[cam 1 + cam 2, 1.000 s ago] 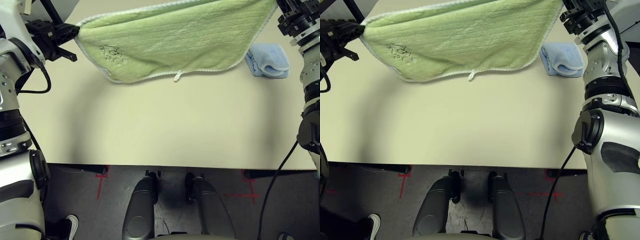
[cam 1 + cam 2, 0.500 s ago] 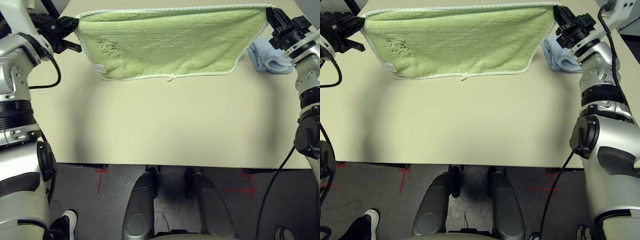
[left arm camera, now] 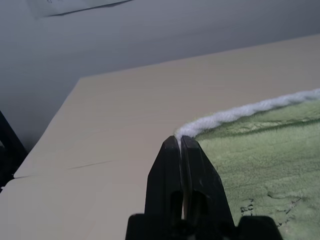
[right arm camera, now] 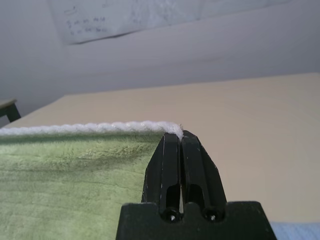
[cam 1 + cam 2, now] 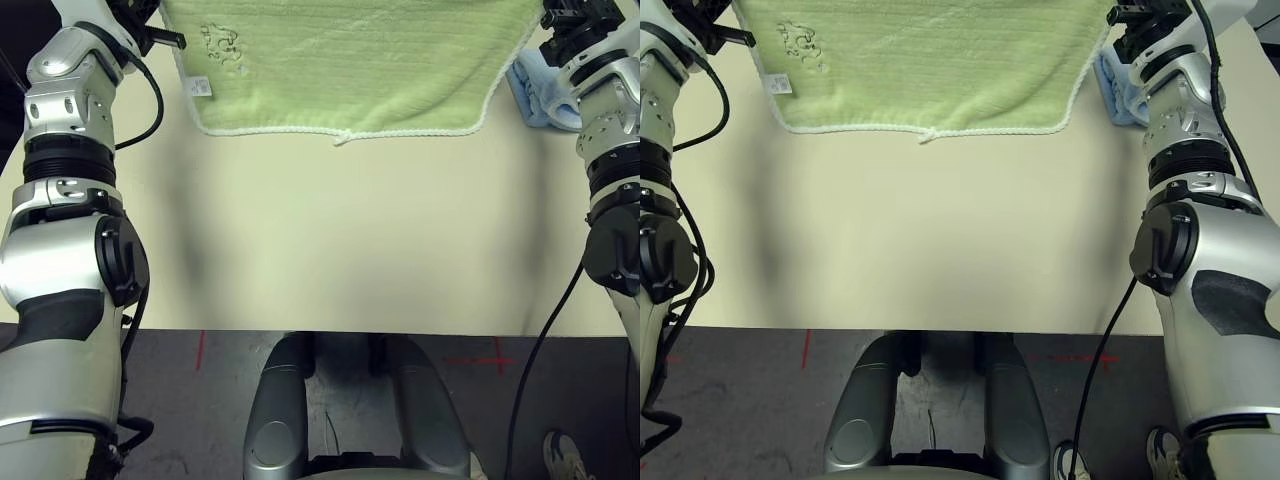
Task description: Fold the towel and set it aside.
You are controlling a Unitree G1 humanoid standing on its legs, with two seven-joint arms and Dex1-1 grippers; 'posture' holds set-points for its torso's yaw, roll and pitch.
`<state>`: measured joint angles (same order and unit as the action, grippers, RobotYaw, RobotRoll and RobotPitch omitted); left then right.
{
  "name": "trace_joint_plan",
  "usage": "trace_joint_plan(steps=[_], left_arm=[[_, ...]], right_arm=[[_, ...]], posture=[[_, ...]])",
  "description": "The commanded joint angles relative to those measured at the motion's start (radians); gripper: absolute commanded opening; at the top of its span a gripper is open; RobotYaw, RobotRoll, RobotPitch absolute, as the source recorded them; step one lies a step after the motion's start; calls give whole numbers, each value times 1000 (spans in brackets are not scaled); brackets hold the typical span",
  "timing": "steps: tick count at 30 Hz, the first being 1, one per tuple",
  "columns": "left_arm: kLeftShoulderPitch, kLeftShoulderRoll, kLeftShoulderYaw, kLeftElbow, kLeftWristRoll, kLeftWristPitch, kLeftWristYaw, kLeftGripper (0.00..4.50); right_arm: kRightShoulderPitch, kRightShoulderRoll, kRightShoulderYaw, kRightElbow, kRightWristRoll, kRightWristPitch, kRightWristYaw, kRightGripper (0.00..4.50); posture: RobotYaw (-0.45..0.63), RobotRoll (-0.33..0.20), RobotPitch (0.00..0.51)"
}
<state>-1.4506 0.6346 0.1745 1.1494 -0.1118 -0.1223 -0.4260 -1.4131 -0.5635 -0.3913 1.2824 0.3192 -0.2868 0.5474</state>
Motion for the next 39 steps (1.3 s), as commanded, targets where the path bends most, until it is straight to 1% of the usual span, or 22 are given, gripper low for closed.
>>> trace_joint_plan(steps=[1, 5, 9, 13, 16, 19, 21, 24, 28, 31, 35, 39], left_arm=[[-36, 34, 55, 53, -11, -95, 64, 18], [-35, 40, 70, 69, -22, -138, 45, 18], [4, 62, 69, 73, -17, -136, 26, 18], [51, 65, 81, 53, -35, -155, -18, 18], [120, 55, 111, -15, -79, -152, -88, 18], [182, 55, 116, -111, -105, -102, -148, 18], [202, 66, 101, -163, -121, 7, -216, 18], [274, 92, 55, -317, -153, 210, -367, 18], [368, 136, 38, -513, -197, 403, -457, 18], [439, 194, 19, -632, -223, 538, -543, 18], [532, 268, -14, -745, -248, 665, -650, 18], [603, 323, -39, -816, -256, 736, -717, 18]], right_arm=[[-22, -71, -71, 8, 31, -48, -37, 0], [-26, -64, -85, 11, 36, -53, -9, 0], [-8, -52, -83, 11, 34, -39, 38, 0], [19, -48, -81, 3, 42, -11, 130, 0], [52, -60, -89, -9, 60, 15, 194, 0], [73, -74, -95, -20, 71, 69, 261, 0], [76, -82, -91, -23, 76, 114, 303, 0], [79, -96, -76, -27, 76, 188, 373, 0], [99, -115, -49, -34, 59, 258, 457, 0], [135, -141, 0, -46, 27, 351, 573, 0], [185, -172, 79, -74, -19, 436, 716, 0], [236, -203, 180, -107, -92, 443, 858, 0]], posture=[[31, 0, 405], [37, 0, 396], [44, 0, 399], [38, 0, 401], [32, 0, 401], [25, 0, 397], [26, 0, 396], [27, 0, 395], [29, 0, 392], [32, 0, 388], [32, 0, 383], [30, 0, 375]])
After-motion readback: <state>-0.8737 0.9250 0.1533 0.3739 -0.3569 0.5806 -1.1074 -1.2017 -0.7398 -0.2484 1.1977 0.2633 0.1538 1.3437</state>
